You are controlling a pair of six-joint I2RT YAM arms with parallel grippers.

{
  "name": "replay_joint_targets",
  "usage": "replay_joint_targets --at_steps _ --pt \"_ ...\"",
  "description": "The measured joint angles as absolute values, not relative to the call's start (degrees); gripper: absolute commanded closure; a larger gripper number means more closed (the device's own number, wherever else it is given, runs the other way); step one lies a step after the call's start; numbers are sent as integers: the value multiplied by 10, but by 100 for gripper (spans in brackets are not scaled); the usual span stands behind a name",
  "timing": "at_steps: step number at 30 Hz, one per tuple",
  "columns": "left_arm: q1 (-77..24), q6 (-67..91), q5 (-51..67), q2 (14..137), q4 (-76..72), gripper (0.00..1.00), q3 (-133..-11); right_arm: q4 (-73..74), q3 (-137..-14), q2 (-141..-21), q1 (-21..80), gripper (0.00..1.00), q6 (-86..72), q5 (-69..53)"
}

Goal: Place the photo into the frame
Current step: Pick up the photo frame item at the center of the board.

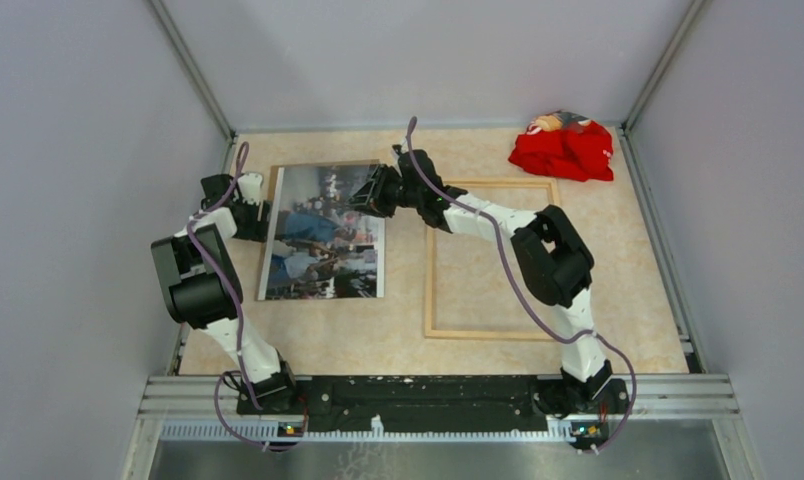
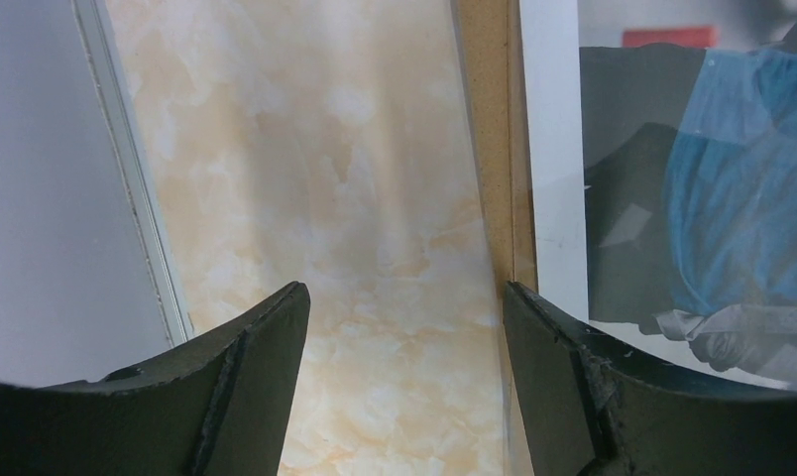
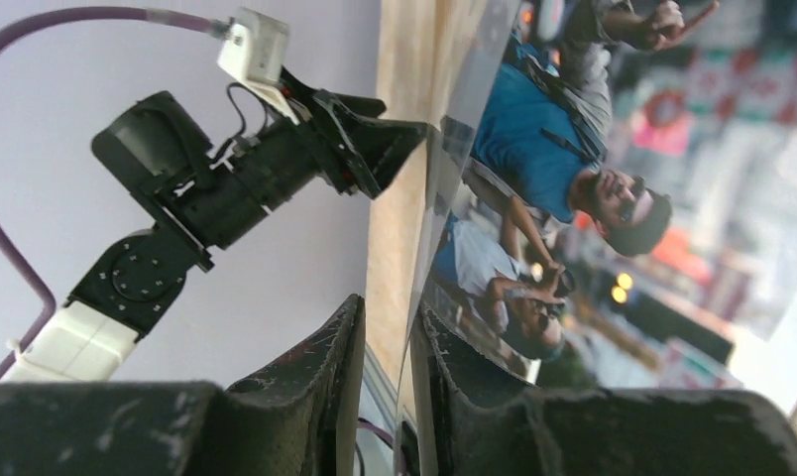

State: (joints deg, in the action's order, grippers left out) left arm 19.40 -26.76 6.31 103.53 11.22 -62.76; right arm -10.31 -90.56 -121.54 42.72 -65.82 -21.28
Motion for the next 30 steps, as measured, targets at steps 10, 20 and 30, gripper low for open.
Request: replay_joint_targets --at_steps 10,20,30 --pt "195 -287 72 1013 224 2 -644 -43 -957 -1219 426 100 -624 -202" --pt "187 -290 125 964 357 2 -738 155 -939 -1083 379 100 -491 -209" --pt "-49 -245 128 907 371 2 -754 306 -712 -660 111 100 -376 -255"
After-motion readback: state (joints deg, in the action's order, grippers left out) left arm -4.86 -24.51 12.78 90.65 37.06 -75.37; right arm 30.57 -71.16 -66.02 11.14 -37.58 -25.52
